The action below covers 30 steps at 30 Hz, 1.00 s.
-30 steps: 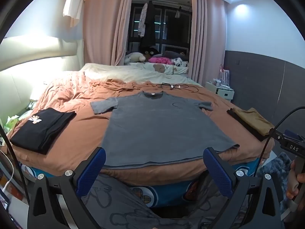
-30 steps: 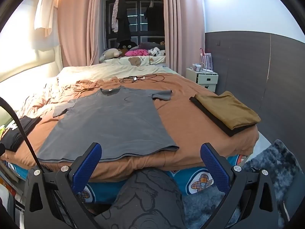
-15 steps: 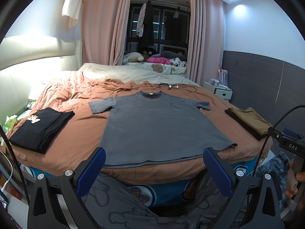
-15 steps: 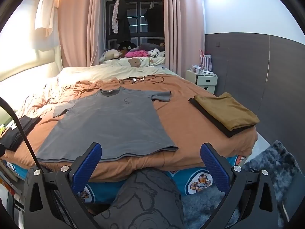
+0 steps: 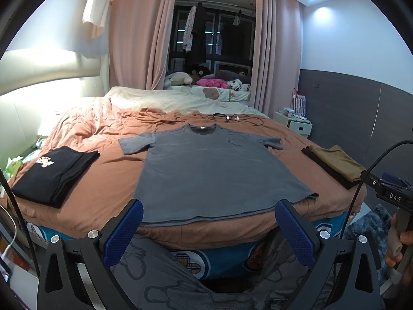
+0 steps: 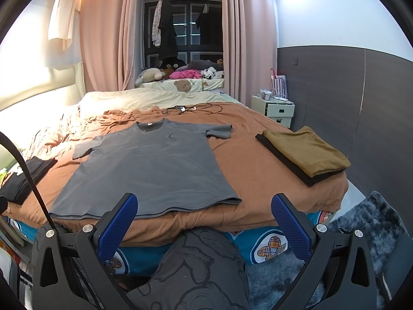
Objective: Fold small clothes
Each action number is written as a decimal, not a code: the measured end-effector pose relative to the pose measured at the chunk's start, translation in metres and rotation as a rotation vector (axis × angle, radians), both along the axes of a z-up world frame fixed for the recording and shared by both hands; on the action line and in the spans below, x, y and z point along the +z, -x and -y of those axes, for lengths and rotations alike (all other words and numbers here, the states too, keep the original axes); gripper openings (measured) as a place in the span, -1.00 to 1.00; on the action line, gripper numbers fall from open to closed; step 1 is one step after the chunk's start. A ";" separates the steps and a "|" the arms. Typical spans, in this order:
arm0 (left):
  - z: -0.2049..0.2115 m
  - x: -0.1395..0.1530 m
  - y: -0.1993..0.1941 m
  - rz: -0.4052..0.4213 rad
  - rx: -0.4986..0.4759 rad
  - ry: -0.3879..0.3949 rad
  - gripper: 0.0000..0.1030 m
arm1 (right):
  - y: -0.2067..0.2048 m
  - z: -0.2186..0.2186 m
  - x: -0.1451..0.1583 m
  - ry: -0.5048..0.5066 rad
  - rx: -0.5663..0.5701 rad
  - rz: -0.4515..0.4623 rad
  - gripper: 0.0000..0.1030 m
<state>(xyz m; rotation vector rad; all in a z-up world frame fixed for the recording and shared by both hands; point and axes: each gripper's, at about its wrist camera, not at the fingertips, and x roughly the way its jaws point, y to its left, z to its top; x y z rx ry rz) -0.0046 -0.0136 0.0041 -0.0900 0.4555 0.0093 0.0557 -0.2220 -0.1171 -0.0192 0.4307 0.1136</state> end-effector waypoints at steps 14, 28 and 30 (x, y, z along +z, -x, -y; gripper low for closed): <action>0.001 -0.003 0.002 -0.001 -0.004 0.018 0.99 | 0.003 -0.001 0.001 0.008 0.000 0.001 1.00; -0.005 -0.006 0.004 0.008 0.005 0.030 0.99 | -0.001 0.001 0.003 -0.005 0.012 0.018 1.00; -0.006 -0.007 0.004 0.006 0.005 0.030 0.99 | -0.002 0.000 0.001 -0.008 0.016 0.010 1.00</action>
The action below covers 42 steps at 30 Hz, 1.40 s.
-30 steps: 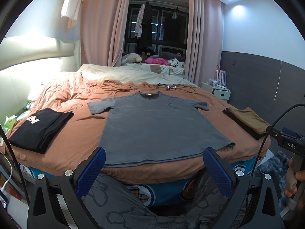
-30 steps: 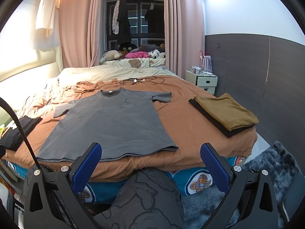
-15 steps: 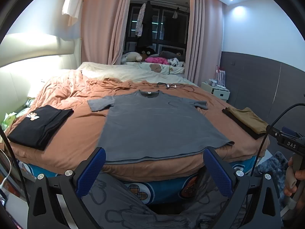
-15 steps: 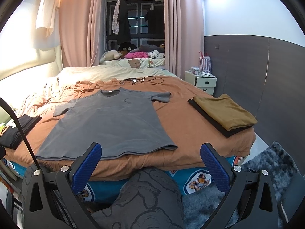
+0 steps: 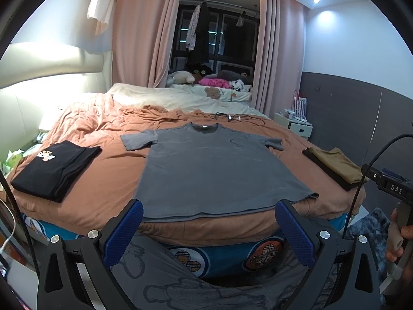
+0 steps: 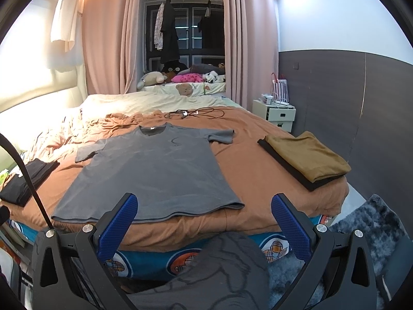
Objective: Fold small clothes
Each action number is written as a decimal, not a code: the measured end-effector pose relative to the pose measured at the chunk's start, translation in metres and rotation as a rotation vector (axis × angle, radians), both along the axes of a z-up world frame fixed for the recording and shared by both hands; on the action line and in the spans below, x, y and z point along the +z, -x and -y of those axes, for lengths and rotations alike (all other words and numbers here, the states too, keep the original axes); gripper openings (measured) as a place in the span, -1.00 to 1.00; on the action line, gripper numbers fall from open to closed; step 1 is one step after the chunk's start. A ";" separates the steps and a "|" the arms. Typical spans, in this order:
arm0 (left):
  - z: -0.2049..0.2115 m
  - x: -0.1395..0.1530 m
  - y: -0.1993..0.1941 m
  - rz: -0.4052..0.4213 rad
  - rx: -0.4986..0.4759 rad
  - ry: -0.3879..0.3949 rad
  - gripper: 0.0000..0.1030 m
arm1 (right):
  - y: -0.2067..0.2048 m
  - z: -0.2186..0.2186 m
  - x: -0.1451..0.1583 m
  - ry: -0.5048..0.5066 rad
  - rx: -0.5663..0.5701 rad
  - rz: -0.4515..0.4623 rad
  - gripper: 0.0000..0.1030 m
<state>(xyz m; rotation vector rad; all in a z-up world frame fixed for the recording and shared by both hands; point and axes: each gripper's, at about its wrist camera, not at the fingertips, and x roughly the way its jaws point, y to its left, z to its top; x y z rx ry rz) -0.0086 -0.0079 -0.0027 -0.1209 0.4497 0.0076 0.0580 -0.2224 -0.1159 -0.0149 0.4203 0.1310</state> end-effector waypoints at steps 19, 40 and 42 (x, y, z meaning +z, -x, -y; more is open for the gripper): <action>0.001 0.000 -0.010 -0.007 -0.063 -0.021 0.99 | -0.023 -0.001 0.014 0.008 -0.063 -0.046 1.00; -0.050 0.002 -0.084 -0.079 -0.030 -0.012 0.99 | -0.105 -0.045 0.010 -0.029 0.003 -0.083 1.00; -0.060 0.004 -0.095 -0.084 -0.016 -0.009 0.99 | -0.115 -0.050 0.013 -0.022 0.018 -0.076 1.00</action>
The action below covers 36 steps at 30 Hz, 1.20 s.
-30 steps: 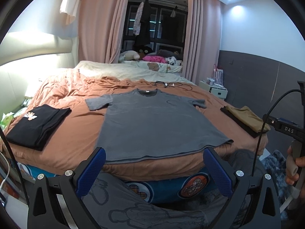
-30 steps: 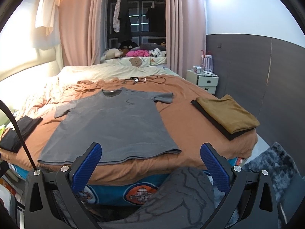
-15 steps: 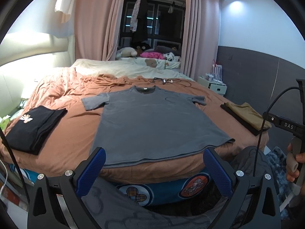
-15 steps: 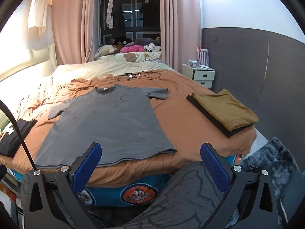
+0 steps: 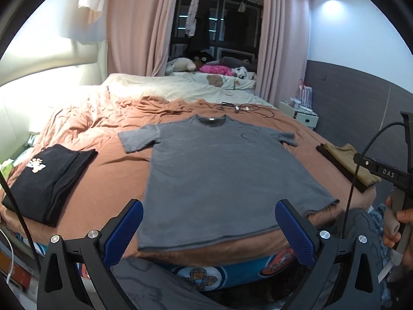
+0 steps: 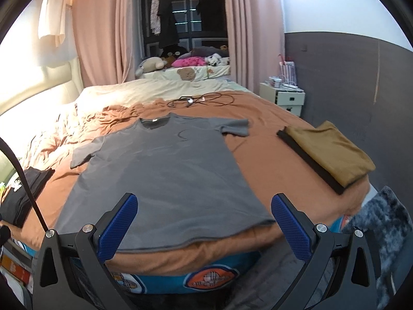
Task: Fold small clothes
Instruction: 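Move the left tool toward the grey t-shirt's sleeve and side edge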
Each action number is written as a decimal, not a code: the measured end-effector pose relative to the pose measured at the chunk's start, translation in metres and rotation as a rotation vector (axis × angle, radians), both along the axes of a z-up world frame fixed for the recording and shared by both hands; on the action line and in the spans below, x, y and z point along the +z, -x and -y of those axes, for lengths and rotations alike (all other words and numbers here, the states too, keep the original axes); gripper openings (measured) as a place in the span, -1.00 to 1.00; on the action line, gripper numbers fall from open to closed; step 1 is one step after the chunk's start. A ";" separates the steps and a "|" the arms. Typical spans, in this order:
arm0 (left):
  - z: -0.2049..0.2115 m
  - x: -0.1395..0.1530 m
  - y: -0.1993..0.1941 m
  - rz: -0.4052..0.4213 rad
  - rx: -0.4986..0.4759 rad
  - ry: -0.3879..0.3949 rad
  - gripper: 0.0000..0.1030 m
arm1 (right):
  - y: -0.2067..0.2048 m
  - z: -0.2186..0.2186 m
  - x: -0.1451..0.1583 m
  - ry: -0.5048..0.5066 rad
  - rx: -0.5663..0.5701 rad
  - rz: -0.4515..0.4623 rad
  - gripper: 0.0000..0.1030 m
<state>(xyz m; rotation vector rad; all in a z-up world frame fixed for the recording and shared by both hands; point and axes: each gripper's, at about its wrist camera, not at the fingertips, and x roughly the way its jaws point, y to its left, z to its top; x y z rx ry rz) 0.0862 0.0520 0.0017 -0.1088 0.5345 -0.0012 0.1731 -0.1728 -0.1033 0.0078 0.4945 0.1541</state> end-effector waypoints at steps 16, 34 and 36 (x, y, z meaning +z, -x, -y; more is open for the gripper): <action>-0.077 0.006 -0.078 -0.040 0.143 0.022 0.99 | -0.087 -0.008 0.003 -0.004 0.086 -0.031 1.00; -0.156 -0.016 -0.162 -0.131 0.279 0.077 0.91 | -0.208 -0.064 0.000 0.008 0.253 -0.098 1.00; -0.166 -0.019 -0.172 -0.143 0.294 0.086 0.90 | -0.220 -0.069 -0.002 0.010 0.270 -0.102 1.00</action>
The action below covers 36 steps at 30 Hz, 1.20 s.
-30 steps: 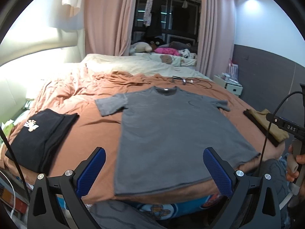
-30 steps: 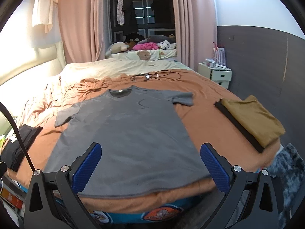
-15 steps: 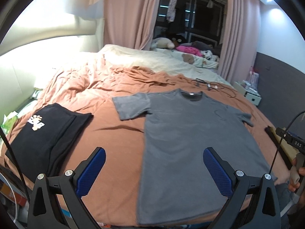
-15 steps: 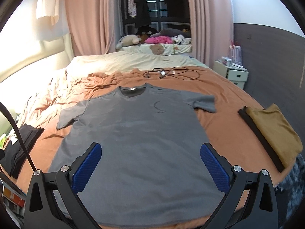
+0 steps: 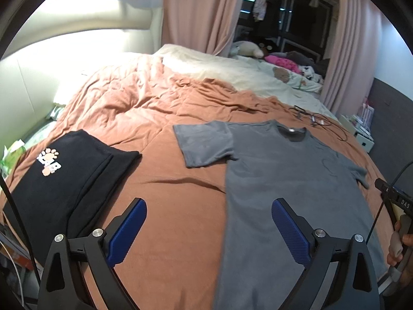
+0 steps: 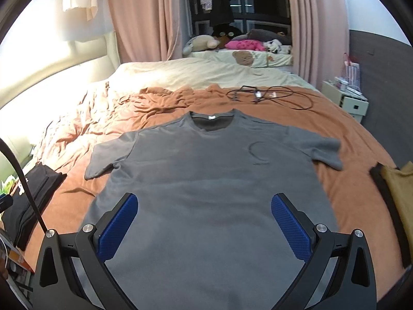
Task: Fold small clothes
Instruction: 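Move the left tool toward the grey t-shirt's sleeve and side edge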
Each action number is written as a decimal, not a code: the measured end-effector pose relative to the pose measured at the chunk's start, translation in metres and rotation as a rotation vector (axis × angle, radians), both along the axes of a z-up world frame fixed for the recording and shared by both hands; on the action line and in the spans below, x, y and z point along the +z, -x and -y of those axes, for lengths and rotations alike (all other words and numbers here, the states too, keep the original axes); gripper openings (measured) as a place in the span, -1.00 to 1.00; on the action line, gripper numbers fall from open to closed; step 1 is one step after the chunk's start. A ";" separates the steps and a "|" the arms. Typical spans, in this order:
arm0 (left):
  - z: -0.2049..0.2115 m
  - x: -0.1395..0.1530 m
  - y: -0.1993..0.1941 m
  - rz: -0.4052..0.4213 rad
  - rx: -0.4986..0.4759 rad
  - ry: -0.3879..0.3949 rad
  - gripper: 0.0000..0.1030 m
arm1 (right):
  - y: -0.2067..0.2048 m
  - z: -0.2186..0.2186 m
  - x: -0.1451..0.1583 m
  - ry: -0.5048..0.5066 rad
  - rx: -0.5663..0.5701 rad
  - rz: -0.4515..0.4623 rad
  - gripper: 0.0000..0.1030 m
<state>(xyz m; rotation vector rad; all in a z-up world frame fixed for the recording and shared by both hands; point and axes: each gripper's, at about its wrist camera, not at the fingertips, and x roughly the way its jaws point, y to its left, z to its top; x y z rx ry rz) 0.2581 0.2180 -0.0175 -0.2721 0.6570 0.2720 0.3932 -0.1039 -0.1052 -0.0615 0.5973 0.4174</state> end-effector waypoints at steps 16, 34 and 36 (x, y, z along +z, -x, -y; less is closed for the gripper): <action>-0.074 -0.023 -0.084 -0.053 0.044 0.075 0.69 | -0.079 -0.036 -0.013 -0.040 0.127 -0.061 0.77; -0.133 -0.073 -0.195 -0.164 0.050 0.274 0.30 | -0.193 -0.082 -0.048 -0.237 0.151 -0.333 0.25; -0.138 -0.081 -0.206 -0.179 0.054 0.291 0.27 | -0.203 -0.091 -0.054 -0.246 0.152 -0.354 0.25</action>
